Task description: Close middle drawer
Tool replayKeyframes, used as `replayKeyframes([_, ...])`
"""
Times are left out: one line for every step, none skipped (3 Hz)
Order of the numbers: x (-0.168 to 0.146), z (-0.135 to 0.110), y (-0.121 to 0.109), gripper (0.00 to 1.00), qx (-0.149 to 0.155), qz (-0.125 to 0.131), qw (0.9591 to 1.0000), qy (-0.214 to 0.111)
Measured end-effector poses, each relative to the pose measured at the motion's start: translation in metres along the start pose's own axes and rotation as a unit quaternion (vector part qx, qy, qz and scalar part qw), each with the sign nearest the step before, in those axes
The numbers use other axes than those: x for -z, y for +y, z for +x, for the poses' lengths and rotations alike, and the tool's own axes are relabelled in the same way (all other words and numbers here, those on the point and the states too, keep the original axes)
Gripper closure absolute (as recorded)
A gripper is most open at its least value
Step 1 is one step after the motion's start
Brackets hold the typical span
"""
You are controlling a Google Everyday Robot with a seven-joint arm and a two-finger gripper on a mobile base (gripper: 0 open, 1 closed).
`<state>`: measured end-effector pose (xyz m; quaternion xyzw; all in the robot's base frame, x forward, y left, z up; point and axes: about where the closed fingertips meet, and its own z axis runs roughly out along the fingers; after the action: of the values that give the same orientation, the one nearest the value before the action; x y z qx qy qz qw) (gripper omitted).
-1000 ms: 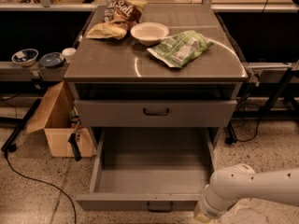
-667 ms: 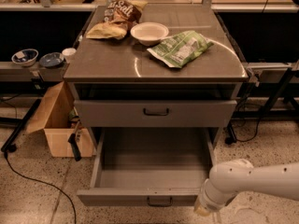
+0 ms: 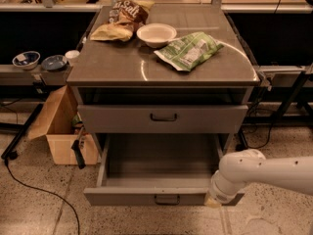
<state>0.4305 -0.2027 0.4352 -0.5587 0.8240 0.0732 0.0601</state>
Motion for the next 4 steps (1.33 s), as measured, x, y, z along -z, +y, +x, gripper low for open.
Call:
replayKeyframes([0.016,-0.021,-0.035,1.00,0.012,0.016,0.9998,-0.001])
replayKeyframes([0.014,-0.019,-0.034,1.00,0.009,0.014,0.9999,-0.002])
replayKeyframes([0.009,-0.016,-0.033,1.00,0.003,0.008,0.9999,-0.006])
replayKeyframes([-0.004,-0.018,-0.053,1.00,-0.009,0.014,0.9998,-0.007])
